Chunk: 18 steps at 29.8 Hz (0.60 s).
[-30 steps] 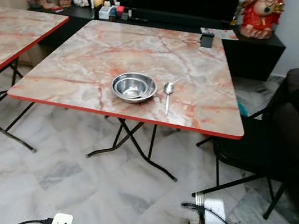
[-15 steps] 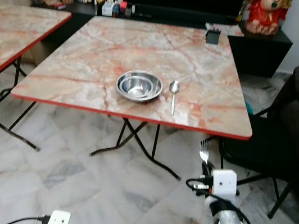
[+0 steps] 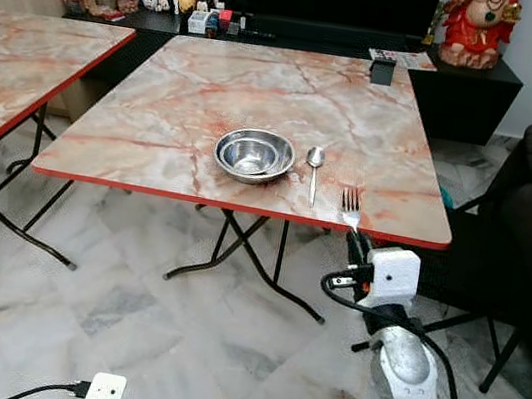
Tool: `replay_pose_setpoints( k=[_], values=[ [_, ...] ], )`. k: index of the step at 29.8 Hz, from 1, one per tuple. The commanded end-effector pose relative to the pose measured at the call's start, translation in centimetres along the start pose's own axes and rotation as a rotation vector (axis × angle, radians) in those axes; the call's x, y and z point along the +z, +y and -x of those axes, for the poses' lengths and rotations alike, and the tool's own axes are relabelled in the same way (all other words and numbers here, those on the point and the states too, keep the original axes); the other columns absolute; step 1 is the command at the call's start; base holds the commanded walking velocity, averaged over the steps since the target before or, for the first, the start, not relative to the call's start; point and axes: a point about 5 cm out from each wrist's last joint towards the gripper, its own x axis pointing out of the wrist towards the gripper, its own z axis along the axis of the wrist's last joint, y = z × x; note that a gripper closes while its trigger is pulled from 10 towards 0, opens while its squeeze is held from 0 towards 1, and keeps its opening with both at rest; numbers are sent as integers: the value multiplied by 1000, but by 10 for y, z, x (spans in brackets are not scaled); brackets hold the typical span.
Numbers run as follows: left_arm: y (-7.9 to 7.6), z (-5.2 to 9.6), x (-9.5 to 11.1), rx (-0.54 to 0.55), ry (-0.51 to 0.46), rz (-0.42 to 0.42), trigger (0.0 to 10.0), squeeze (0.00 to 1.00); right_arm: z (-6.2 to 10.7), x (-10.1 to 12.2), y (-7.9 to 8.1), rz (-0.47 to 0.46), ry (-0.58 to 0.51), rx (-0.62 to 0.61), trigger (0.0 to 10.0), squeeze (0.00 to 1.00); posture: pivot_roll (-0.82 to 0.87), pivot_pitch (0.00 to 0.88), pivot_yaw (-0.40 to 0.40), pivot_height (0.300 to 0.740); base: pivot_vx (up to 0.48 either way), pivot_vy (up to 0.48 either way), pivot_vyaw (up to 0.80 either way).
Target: Setting the table
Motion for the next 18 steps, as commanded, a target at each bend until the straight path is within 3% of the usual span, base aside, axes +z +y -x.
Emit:
replay_pose_setpoints(
  k=[1, 4, 9, 18],
  values=[
    [2, 0, 0, 10, -2, -1, 10000, 0, -5, 10, 2, -22, -19, -16, 10000, 0, -101, 0, 33, 732, 334, 0, 0],
    [3, 0, -2, 12, 2, -3, 10000, 0, -6, 11, 3, -35, -22, -23, 10000, 0, -105, 0, 36, 732, 338, 0, 0],
    [3, 0, -2, 13, 7, -12, 10000, 0, -7, 12, 7, -43, -15, -18, 10000, 0, -106, 0, 37, 732, 352, 0, -715],
    [3, 0, 0, 14, 1, -13, 10000, 0, -9, 17, 13, -50, -36, -1, 10000, 0, -106, 0, 36, 732, 362, 0, 0]
  ],
)
